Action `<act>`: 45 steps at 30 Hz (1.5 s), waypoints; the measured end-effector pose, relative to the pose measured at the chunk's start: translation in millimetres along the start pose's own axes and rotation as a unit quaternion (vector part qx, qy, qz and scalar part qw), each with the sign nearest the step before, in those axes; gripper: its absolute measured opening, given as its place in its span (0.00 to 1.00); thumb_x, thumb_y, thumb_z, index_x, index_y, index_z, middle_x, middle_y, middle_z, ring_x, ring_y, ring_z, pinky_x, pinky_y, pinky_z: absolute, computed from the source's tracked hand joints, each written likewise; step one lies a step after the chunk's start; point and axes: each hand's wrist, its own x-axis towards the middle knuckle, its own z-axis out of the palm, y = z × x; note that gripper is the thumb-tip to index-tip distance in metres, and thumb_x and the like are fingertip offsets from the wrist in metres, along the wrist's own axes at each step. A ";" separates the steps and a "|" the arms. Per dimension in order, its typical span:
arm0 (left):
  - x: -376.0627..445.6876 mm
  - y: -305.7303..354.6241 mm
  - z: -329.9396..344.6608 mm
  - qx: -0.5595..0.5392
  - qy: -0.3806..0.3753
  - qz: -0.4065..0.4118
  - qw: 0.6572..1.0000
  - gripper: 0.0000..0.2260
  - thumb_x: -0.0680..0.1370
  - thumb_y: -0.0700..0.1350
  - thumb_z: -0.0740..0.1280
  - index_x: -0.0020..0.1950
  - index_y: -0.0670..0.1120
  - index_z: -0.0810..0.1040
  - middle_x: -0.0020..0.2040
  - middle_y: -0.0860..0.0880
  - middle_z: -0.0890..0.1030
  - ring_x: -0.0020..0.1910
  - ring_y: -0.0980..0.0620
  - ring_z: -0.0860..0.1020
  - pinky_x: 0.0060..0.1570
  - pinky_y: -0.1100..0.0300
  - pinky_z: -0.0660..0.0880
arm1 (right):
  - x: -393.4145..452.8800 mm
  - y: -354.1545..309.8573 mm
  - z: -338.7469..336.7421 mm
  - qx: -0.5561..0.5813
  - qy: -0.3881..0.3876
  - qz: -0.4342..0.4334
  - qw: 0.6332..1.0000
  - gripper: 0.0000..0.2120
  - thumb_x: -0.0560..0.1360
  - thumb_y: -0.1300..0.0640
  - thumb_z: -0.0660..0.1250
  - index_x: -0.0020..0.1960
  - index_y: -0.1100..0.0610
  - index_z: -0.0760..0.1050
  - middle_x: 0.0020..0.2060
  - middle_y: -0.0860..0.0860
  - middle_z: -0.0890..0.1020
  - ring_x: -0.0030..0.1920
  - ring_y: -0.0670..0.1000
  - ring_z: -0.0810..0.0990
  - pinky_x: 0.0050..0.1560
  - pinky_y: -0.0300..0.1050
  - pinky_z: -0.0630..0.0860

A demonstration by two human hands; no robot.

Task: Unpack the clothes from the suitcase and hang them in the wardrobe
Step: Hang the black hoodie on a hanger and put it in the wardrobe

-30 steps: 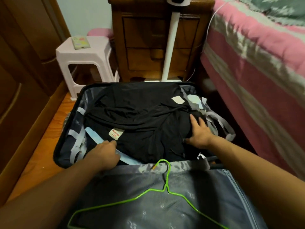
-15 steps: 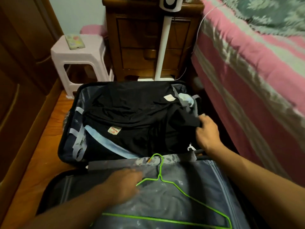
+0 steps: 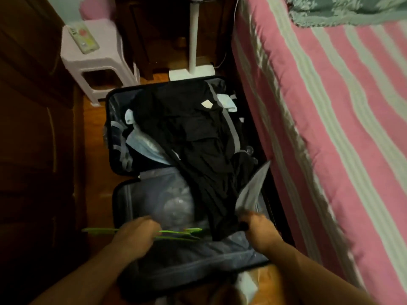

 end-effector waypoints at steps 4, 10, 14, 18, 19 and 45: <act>-28.1 -8.5 -8.3 0.018 -0.014 -0.050 0.998 0.07 0.77 0.46 0.64 0.51 0.54 0.81 0.54 0.50 0.80 0.56 0.47 0.80 0.51 0.57 0.76 | -51.6 0.6 33.1 -0.024 -0.279 -0.062 0.958 0.17 0.78 0.63 0.62 0.63 0.52 0.80 0.63 0.56 0.80 0.63 0.57 0.77 0.66 0.52 0.72; -2.2 -13.3 13.0 -0.031 0.077 -0.133 0.988 0.01 0.75 0.46 0.65 0.46 0.49 0.75 0.50 0.46 0.79 0.50 0.41 0.81 0.47 0.51 0.79 | 44.0 16.4 15.9 0.007 -0.131 0.074 0.989 0.15 0.82 0.59 0.59 0.66 0.57 0.75 0.63 0.57 0.78 0.63 0.58 0.78 0.60 0.47 0.73; 11.5 -24.1 40.1 -0.072 0.075 -0.185 0.977 0.03 0.77 0.48 0.65 0.47 0.50 0.74 0.51 0.44 0.79 0.50 0.39 0.80 0.47 0.50 0.78 | 119.5 19.7 15.5 0.117 -0.055 0.126 0.984 0.25 0.77 0.56 0.68 0.74 0.54 0.68 0.70 0.60 0.68 0.68 0.62 0.71 0.69 0.49 0.68; 12.5 -32.2 57.6 -0.118 0.029 -0.221 0.968 0.05 0.78 0.48 0.64 0.51 0.50 0.77 0.54 0.43 0.82 0.52 0.39 0.81 0.50 0.50 0.79 | 151.9 -14.4 47.7 0.095 0.061 0.044 0.993 0.23 0.75 0.54 0.71 0.67 0.57 0.70 0.65 0.60 0.67 0.63 0.64 0.71 0.63 0.57 0.73; 10.3 -33.5 58.7 -0.126 0.024 -0.229 0.965 0.07 0.78 0.48 0.63 0.53 0.51 0.78 0.54 0.44 0.82 0.52 0.39 0.81 0.51 0.50 0.79 | 155.8 -28.1 58.9 0.032 0.130 -0.026 0.991 0.18 0.74 0.54 0.70 0.61 0.59 0.72 0.60 0.60 0.70 0.58 0.65 0.72 0.56 0.58 0.75; -256.7 129.5 -181.5 -0.668 0.129 -0.229 0.696 0.08 0.82 0.43 0.64 0.54 0.42 0.81 0.32 0.49 0.68 0.24 0.54 0.65 0.22 0.68 0.58 | -217.3 -214.5 -218.9 0.173 0.130 -0.082 0.973 0.24 0.72 0.63 0.63 0.67 0.51 0.74 0.54 0.59 0.84 0.56 0.63 0.80 0.53 0.54 0.77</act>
